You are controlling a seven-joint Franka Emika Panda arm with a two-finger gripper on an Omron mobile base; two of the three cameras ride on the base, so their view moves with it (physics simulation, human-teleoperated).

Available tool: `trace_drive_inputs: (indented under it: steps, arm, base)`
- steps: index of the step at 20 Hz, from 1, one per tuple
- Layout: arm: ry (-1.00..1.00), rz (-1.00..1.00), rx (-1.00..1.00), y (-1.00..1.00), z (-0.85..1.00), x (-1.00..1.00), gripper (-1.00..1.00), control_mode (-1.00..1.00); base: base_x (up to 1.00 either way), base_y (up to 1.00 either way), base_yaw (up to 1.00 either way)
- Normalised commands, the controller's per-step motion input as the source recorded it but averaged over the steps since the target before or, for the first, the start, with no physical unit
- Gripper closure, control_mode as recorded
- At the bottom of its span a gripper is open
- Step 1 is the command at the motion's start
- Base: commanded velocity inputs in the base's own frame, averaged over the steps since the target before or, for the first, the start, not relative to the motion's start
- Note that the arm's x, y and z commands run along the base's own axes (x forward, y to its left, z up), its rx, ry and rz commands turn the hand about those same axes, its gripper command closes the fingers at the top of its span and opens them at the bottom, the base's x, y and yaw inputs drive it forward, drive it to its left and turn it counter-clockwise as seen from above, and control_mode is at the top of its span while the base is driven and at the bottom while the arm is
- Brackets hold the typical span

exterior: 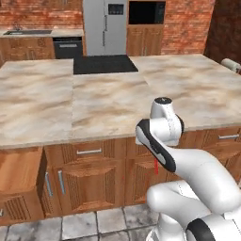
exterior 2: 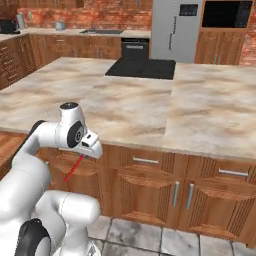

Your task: Take a straw from the drawer in front and place it inside the glass cup on the dining counter.

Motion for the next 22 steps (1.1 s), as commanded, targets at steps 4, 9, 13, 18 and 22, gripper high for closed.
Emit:
trace_drive_inputs:
  steps: [4,9,13,18,22]
  arm:
    - [0.00,0.00,0.00,0.00,0.00,0.00,1.00,1.00]
    - [0.00,0.00,0.00,0.00,0.00,0.00,1.00,1.00]
    - [0.00,0.00,0.00,0.00,0.00,0.00,1.00,1.00]
    - [0.00,0.00,0.00,0.00,0.00,0.00,1.00,1.00]
    - [0.00,0.00,0.00,0.00,0.00,0.00,1.00,1.00]
  base:
    - [-0.05,-0.37,-0.69]
    - [0.00,-0.38,-0.32]
    - [0.09,-0.71,0.00]
    - [0.27,-0.97,0.07]
    - [0.30,-1.00,0.12]
